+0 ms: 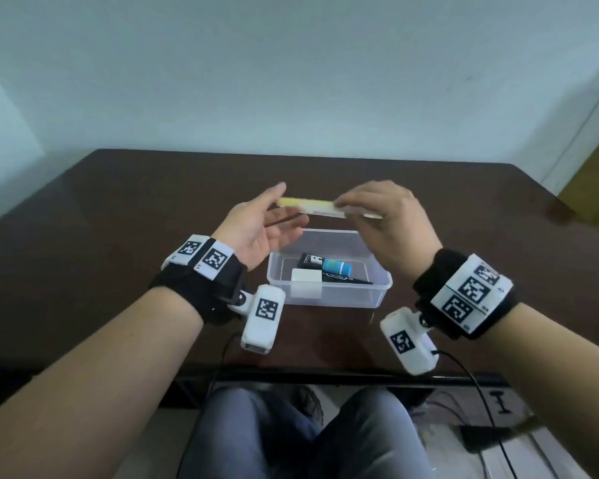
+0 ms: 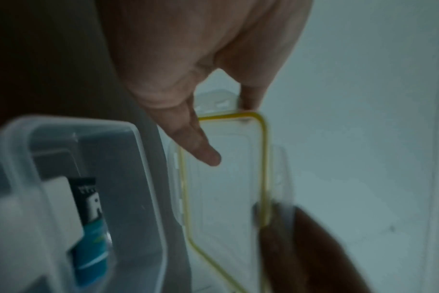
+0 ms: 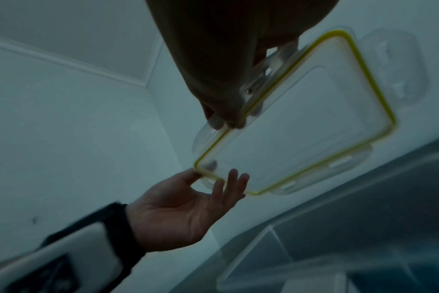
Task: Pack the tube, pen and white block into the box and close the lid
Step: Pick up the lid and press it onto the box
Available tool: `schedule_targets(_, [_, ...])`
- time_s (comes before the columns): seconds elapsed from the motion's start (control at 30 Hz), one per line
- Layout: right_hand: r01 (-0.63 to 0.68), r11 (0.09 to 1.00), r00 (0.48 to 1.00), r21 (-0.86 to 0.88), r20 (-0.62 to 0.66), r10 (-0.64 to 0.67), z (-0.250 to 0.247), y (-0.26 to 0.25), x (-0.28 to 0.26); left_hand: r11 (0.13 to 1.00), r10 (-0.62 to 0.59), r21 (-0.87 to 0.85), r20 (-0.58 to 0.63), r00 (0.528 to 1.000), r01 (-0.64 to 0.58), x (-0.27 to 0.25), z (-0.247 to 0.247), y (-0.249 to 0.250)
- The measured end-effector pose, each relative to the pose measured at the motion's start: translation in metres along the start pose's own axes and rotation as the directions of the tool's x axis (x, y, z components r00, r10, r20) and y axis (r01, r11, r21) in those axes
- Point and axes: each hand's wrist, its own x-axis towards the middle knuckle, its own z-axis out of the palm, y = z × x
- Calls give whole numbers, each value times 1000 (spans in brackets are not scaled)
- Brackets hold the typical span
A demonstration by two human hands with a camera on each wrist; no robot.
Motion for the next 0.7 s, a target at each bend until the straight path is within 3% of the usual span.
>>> schedule_targets(0.13, [-106,994,985,-40,130,110,2,-5,-20,1000,26,-14,-43,999,-27,5,-9,-2])
schedule_targets(0.23, [-393,919,917,5,78,392,-9,4,-29,999,45,14,-33,998,-44,6,-20,-7])
schedule_targets(0.27, [-526,847,850,76,75,522,-12,10,-31,998,50,28,-20,999,-49,4,-22,-9])
schedule_targets(0.33, [-765,558,631,322,197,751,-11,20,-34,997,48,65,4,999,-48,4,-29,-15])
schedule_targets(0.37, [-817,360,515,449,289,807,-8,25,-37,995,47,85,13,999,-48,4,-31,-18])
schedule_targets(0.4, [-818,195,436,541,361,824,-5,30,-40,994,44,103,14,999,-45,4,-31,-21])
schedule_targets(0.43, [-802,101,393,589,392,832,-4,36,-42,990,38,138,10,999,-39,5,-33,-24])
schedule_targets(0.53, [-786,69,371,615,378,848,-5,51,-47,952,58,299,8,998,-58,11,-36,-27])
schedule_targets(0.7, [-856,218,399,469,331,855,7,54,-61,780,223,610,-66,973,-137,17,-43,-30])
